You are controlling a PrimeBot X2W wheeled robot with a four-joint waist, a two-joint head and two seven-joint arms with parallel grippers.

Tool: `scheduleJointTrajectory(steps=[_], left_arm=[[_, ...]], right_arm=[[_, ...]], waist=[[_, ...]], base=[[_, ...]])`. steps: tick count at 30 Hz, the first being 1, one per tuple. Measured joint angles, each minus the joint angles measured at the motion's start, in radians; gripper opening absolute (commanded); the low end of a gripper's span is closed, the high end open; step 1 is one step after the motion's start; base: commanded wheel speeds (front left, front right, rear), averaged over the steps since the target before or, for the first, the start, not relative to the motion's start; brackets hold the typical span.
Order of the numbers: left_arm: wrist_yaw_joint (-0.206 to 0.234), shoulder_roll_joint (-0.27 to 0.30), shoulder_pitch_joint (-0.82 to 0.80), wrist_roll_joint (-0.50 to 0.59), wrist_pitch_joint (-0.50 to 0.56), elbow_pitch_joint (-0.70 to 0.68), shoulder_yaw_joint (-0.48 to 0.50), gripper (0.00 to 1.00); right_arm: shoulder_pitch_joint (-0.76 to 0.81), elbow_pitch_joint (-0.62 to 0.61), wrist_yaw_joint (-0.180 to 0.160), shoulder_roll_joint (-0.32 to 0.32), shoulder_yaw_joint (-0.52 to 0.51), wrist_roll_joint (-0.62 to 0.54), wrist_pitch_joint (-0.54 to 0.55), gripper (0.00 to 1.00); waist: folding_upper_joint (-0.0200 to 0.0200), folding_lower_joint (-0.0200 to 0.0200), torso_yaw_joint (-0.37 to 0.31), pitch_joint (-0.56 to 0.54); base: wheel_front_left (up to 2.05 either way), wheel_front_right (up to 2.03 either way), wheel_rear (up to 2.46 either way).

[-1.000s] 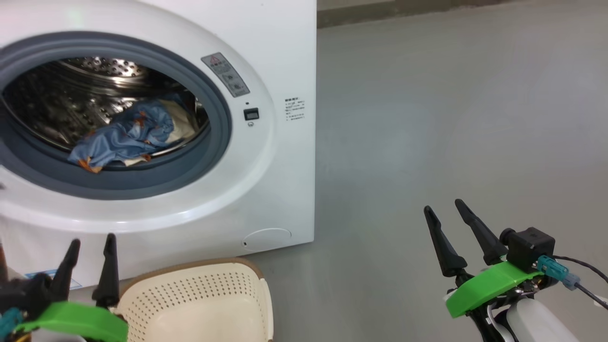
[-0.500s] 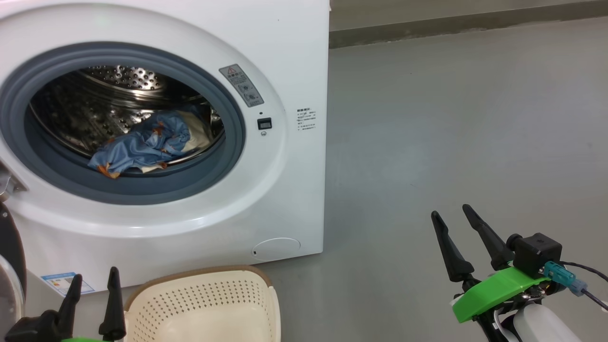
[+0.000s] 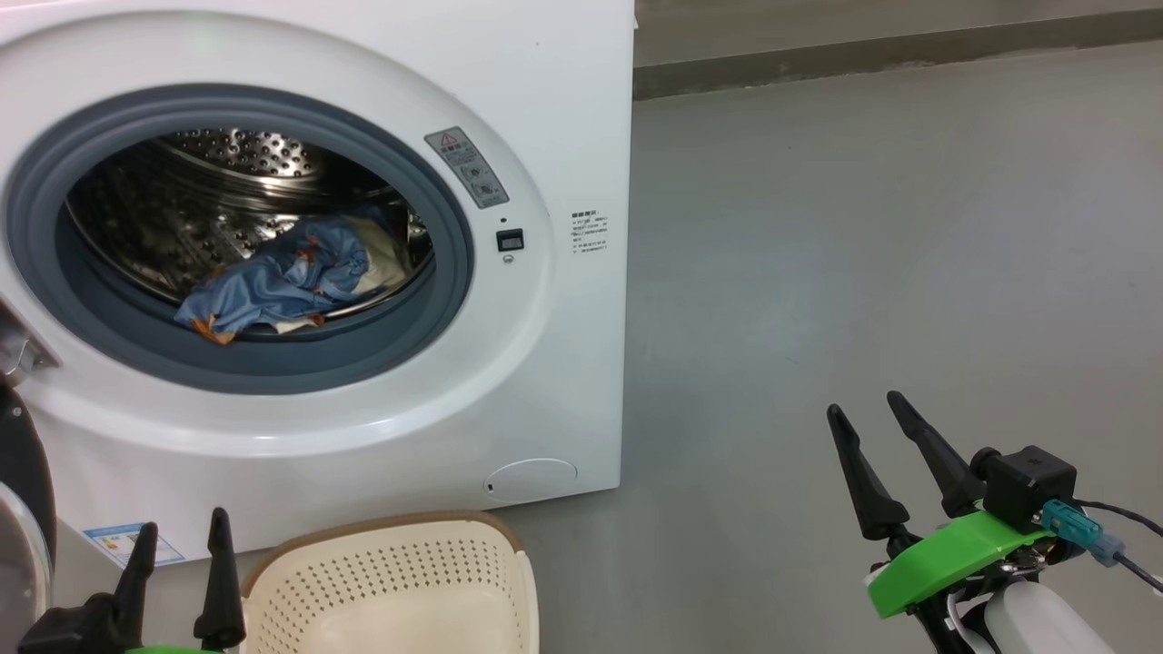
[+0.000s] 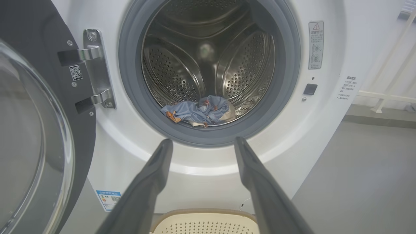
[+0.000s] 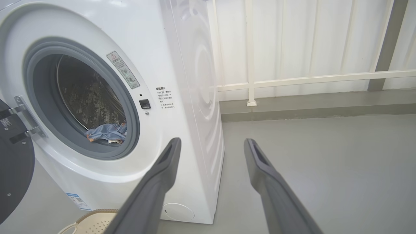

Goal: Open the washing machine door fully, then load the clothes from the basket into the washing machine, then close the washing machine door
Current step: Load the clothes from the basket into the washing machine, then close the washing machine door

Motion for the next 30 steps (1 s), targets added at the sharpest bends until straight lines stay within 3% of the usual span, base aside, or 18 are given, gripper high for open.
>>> scheduleJointTrajectory(steps=[30], left_arm=[[-0.061,-0.057,0.000,0.089,0.000,0.017,0.090,1.00]], right_arm=[[0.000,0.012,0.000,-0.001,0.018,0.003,0.000,1.00]], waist=[[0.0000,0.0000,-0.002,-0.001]], base=[[0.00,0.00,0.00]])
